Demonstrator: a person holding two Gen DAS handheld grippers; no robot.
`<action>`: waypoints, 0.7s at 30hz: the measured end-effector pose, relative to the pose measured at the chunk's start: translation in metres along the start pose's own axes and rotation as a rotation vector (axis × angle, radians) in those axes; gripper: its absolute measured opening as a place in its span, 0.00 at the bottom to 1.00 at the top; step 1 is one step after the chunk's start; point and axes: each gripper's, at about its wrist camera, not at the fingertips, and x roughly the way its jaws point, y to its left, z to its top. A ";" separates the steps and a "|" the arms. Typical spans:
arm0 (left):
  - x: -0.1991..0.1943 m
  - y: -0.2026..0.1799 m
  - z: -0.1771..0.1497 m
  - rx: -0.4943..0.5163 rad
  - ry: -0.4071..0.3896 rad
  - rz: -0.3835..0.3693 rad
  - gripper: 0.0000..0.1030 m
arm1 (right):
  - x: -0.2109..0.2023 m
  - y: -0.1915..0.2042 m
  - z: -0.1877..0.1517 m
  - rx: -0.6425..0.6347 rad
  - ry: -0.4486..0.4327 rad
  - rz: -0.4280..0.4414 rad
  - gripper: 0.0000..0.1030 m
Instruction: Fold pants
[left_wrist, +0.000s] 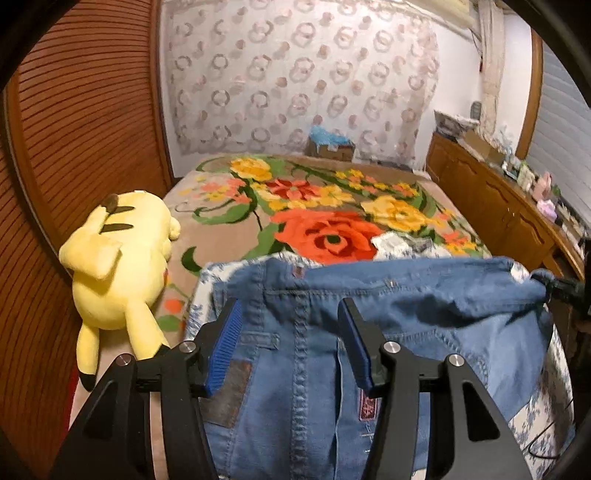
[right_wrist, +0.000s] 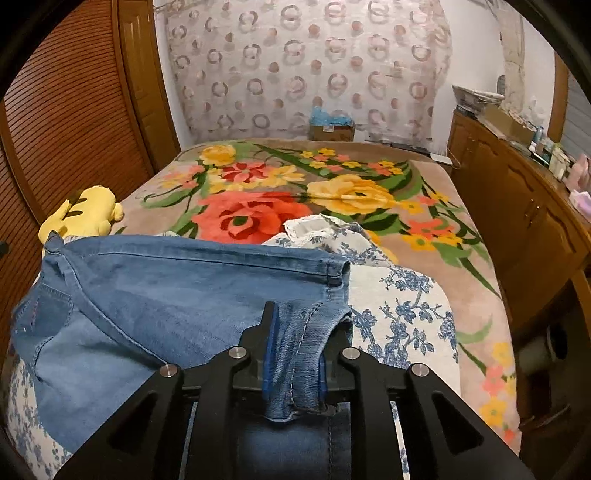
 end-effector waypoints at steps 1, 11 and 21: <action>0.003 -0.002 -0.002 0.004 0.008 -0.001 0.53 | -0.002 0.001 -0.001 -0.006 -0.002 -0.002 0.20; 0.020 -0.024 -0.016 0.031 0.045 -0.068 0.78 | -0.006 -0.011 -0.009 -0.034 0.073 -0.007 0.64; 0.025 -0.048 -0.026 0.072 0.064 -0.082 0.78 | -0.036 -0.007 -0.008 -0.048 -0.014 0.025 0.64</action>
